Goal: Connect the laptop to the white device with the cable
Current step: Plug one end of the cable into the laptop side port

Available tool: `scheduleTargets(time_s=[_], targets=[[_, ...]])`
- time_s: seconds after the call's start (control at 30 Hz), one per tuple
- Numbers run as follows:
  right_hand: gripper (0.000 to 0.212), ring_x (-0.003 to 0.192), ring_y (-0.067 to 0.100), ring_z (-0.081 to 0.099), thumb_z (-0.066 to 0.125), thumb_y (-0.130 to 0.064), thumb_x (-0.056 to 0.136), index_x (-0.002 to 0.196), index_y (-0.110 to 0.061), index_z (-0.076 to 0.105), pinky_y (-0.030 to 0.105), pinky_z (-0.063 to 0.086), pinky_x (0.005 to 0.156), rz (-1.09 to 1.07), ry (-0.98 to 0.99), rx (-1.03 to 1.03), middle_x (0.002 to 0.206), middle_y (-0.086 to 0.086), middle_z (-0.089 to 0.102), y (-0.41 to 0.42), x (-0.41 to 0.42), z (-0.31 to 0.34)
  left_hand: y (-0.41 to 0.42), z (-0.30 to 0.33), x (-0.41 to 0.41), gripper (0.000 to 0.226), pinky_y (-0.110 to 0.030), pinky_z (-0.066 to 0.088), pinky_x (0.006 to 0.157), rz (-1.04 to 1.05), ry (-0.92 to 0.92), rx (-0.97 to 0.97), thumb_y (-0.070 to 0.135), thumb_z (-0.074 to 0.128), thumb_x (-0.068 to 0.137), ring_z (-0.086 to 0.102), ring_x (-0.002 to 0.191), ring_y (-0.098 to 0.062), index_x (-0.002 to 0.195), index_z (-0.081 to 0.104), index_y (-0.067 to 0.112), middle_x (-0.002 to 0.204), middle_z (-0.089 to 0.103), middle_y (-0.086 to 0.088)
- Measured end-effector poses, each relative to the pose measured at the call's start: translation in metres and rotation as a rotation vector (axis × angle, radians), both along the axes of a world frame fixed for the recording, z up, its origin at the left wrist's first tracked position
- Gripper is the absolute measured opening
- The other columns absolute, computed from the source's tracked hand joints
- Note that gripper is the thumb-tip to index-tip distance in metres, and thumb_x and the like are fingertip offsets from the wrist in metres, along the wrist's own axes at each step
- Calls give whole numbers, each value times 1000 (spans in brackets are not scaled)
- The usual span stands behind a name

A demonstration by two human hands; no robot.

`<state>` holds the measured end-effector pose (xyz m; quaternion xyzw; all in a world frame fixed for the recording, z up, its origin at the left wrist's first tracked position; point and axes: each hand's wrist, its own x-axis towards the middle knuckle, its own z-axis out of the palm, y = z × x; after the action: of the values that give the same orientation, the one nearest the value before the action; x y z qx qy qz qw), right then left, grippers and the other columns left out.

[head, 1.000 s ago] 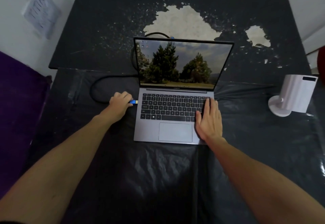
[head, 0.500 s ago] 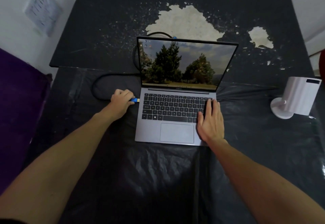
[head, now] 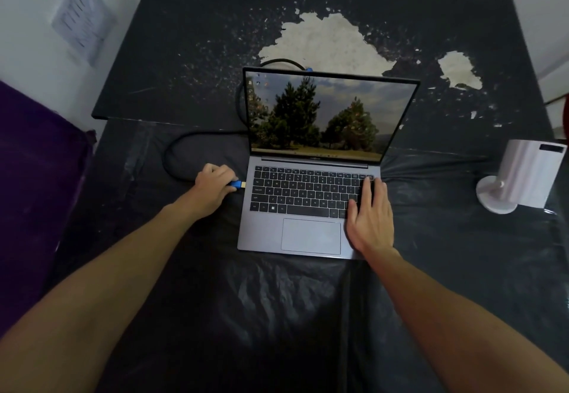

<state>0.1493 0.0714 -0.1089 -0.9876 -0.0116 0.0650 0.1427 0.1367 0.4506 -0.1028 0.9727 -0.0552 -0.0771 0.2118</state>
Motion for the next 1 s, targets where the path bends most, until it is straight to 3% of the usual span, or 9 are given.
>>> scheduleTargets(time_s=[0.27, 0.57, 1.0], targets=[[65, 155, 30, 7, 30, -40, 103, 160, -11, 16, 45, 16, 124, 0, -3, -7, 167, 15, 12, 1, -1, 1, -1, -3, 8, 9, -44, 35, 86, 36, -30, -16, 15, 58, 95, 43, 104, -29, 103, 60, 12, 112, 59, 1], [65, 155, 30, 7, 30, -40, 103, 160, -11, 17, 45, 16, 124, 1, -9, -8, 167, 15, 13, 0, 0, 0, -2, -1, 9, 7, -38, 30, 85, 42, -27, -81, 14, 58, 95, 39, 102, -22, 102, 58, 15, 109, 57, 3], [63, 155, 32, 7, 29, -39, 104, 159, -10, 19, 44, 13, 125, 11, -25, 17, 166, 19, 14, 1, -1, 1, 0, 0, 15, 14, -44, 37, 91, 53, -36, -136, 11, 65, 91, 36, 100, -19, 104, 66, 14, 103, 55, 12]])
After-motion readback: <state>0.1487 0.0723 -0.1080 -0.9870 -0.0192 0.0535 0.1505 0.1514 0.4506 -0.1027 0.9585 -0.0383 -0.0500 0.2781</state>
